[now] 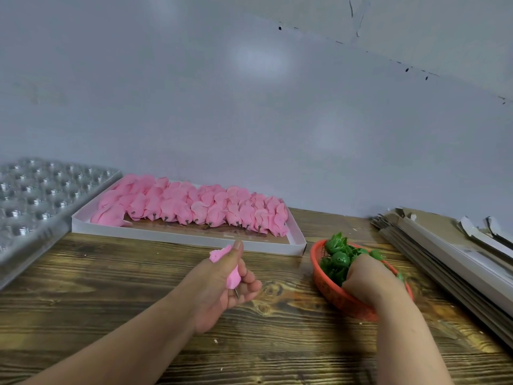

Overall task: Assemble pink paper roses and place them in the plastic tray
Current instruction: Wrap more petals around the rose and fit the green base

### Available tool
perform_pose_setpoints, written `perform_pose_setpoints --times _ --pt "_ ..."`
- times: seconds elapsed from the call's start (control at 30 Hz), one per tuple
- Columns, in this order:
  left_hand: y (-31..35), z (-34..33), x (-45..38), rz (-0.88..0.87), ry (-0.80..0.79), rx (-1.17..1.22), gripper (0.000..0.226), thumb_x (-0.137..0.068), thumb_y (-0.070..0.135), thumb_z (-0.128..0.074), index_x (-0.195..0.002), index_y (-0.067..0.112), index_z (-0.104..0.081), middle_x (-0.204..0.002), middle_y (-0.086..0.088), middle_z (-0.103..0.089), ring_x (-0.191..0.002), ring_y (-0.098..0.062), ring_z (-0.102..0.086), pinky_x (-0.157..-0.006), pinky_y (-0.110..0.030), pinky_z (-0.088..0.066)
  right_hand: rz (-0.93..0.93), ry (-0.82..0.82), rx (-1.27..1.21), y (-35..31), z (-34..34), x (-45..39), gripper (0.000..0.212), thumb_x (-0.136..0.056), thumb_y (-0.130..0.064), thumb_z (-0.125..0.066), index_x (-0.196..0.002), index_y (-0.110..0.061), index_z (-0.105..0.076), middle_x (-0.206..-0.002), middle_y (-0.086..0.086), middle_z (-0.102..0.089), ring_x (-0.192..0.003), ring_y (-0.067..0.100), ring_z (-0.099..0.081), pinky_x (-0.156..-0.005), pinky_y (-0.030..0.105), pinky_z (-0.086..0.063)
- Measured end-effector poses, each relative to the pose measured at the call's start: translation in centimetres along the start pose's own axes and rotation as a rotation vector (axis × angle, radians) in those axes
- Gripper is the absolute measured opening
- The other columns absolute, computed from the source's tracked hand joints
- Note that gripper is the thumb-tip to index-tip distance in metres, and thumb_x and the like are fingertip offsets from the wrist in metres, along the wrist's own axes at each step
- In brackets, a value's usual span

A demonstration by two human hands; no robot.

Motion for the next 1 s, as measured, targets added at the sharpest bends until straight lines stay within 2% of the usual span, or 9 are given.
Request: perform_pose_setpoints --times 0.07,0.27,0.33,0.43,0.57,0.67,0.77,0.9,1.0 --pt "0.0 0.1 0.0 0.005 0.005 0.012 0.039 -0.077 0.045 -0.058 -0.062 0.008 -0.057 -0.063 -0.009 -0.064 -0.06 -0.019 -0.068 -0.057 -0.029 -0.056 0.001 0.01 -0.038 0.0 0.4 0.1 0.007 -0.074 -0.013 -0.056 -0.075 -0.011 -0.062 -0.071 0.003 -0.062 -0.075 0.022 -0.062 -0.071 0.032 -0.054" --pt "-0.1 0.2 0.0 0.012 0.022 0.034 0.041 -0.081 0.044 -0.057 -0.063 0.008 -0.056 -0.062 -0.008 -0.064 -0.058 -0.018 -0.067 -0.056 -0.029 -0.056 0.024 0.076 -0.181 0.3 2.0 0.9 0.009 -0.074 -0.01 -0.065 -0.075 -0.01 -0.074 -0.079 0.007 -0.069 -0.078 0.021 -0.063 -0.076 0.036 -0.055" --pt "0.0 0.2 0.0 0.006 0.022 0.023 0.042 -0.084 0.044 -0.056 -0.06 0.009 -0.056 -0.061 -0.007 -0.063 -0.056 -0.017 -0.065 -0.056 -0.03 -0.056 0.061 0.045 -0.25 0.0 1.7 0.9 0.008 -0.075 -0.006 -0.067 -0.075 -0.009 -0.075 -0.079 0.006 -0.068 -0.076 0.017 -0.06 -0.07 0.031 -0.051" --pt "0.1 -0.3 0.1 0.012 -0.023 -0.018 0.043 -0.08 0.046 -0.056 -0.054 0.013 -0.058 -0.06 -0.006 -0.062 -0.057 -0.018 -0.064 -0.062 -0.033 -0.055 0.109 0.05 -0.368 -0.3 1.6 0.9 0.011 -0.078 -0.001 -0.067 -0.077 -0.009 -0.073 -0.071 -0.002 -0.061 -0.069 0.008 -0.051 -0.056 0.018 -0.037" --pt "-0.2 -0.5 0.4 0.036 -0.028 -0.034 0.041 -0.082 0.046 -0.055 -0.061 0.011 -0.056 -0.062 -0.006 -0.062 -0.059 -0.018 -0.064 -0.065 -0.034 -0.055 0.051 0.198 -0.55 1.3 2.6 0.8 0.019 -0.081 0.004 -0.062 -0.073 -0.012 -0.071 -0.07 0.001 -0.059 -0.064 0.012 -0.05 -0.06 0.027 -0.038" --pt "-0.2 -0.6 0.5 0.043 -0.018 -0.03 0.041 -0.088 0.043 -0.053 -0.065 0.009 -0.054 -0.062 -0.006 -0.063 -0.06 -0.018 -0.064 -0.065 -0.034 -0.057 -0.005 0.281 -0.734 2.5 2.7 0.8 0.023 -0.083 0.008 -0.055 -0.073 -0.008 -0.068 -0.062 0.009 -0.057 -0.054 0.018 -0.048 -0.052 0.027 -0.037" --pt "-0.2 -0.8 0.6 0.053 -0.021 -0.031 0.039 -0.083 0.044 -0.055 -0.067 0.008 -0.054 -0.063 -0.006 -0.063 -0.06 -0.018 -0.065 -0.063 -0.032 -0.057 -0.04 0.302 -0.89 3.0 2.5 0.6 0.023 -0.087 0.008 -0.049 -0.08 -0.004 -0.068 -0.055 0.01 -0.054 -0.044 0.016 -0.043 -0.046 0.024 -0.035" --pt "-0.3 -0.6 0.6 0.065 -0.012 -0.028 0.039 -0.082 0.044 -0.056 -0.066 0.008 -0.055 -0.063 -0.007 -0.065 -0.06 -0.018 -0.066 -0.059 -0.03 -0.056 -0.076 0.316 -1.089 3.5 2.4 0.6 0.024 -0.09 0.003 -0.05 -0.079 -0.009 -0.069 -0.057 0.006 -0.059 -0.038 0.009 -0.044 -0.043 0.024 -0.036" --pt "-0.5 -0.5 0.6 0.071 -0.011 -0.018 0.038 -0.078 0.044 -0.057 -0.066 0.008 -0.055 -0.064 -0.007 -0.065 -0.061 -0.018 -0.067 -0.058 -0.029 -0.056 -0.101 0.371 -1.065 3.7 2.5 0.7 0.023 -0.087 0.005 -0.054 -0.076 -0.009 -0.069 -0.072 0.009 -0.064 -0.049 0.013 -0.045 -0.045 0.026 -0.035"
Point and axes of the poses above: each hand's wrist, its own x-axis away from the middle knuckle, its own z-axis out of the back of the hand, y = z × x, the point moved 9 cm from there along -x, towards the middle knuckle
